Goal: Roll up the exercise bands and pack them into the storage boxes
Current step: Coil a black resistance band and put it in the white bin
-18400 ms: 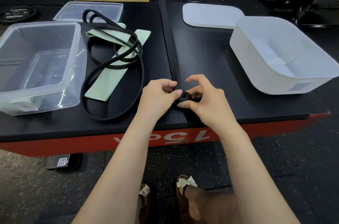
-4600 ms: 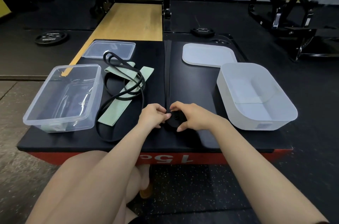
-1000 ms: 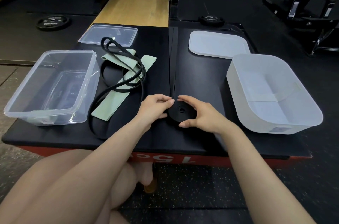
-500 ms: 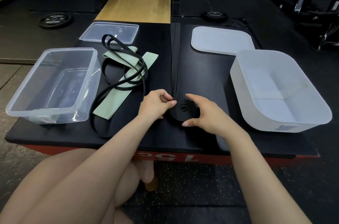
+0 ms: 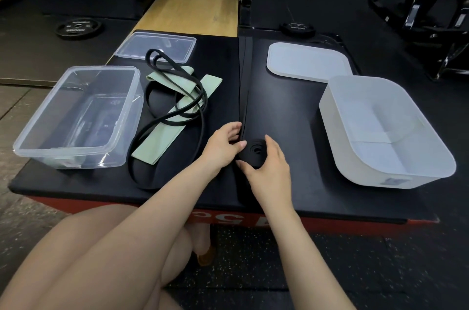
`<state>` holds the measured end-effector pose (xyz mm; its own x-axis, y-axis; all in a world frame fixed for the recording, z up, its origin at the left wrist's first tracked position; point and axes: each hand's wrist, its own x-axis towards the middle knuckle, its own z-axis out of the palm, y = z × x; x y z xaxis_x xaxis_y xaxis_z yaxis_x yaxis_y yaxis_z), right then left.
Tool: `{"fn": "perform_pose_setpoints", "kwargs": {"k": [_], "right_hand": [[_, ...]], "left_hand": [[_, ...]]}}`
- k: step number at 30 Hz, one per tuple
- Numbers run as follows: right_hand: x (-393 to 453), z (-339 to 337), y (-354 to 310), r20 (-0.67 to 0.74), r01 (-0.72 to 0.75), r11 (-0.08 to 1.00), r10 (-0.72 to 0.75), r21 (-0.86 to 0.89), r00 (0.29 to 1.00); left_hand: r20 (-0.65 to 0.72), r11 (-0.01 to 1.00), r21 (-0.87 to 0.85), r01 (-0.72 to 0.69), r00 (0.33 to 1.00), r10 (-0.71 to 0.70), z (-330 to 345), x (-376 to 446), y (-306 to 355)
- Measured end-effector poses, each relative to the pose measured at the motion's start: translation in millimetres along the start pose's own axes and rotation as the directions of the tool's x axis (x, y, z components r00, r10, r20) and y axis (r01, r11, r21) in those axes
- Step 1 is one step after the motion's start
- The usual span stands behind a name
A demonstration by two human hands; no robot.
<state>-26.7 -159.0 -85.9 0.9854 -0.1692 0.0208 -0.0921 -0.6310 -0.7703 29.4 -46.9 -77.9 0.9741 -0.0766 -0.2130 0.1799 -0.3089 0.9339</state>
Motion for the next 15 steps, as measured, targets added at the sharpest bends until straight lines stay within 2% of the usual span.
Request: {"fn": "perform_pose_setpoints", "kwargs": {"k": [4,9,15], "right_hand": [[6,-10,7,0.08,0.002,0.998,-0.007,0.062,0.997],[16,-24,18,0.225,0.066,0.995,-0.08,0.071,0.971],[40,-46,26,0.479,0.115,0.989,-0.144,0.091,0.866]], "left_hand": [[0.006,0.992,-0.106,0.075,0.997,-0.075,1,0,6],[-0.044,0.988,-0.122,0.091,0.994,-0.097,0,-1,4],[-0.103,0.992,-0.098,0.082,0.99,-0.093,-2,-5,-1]]}}
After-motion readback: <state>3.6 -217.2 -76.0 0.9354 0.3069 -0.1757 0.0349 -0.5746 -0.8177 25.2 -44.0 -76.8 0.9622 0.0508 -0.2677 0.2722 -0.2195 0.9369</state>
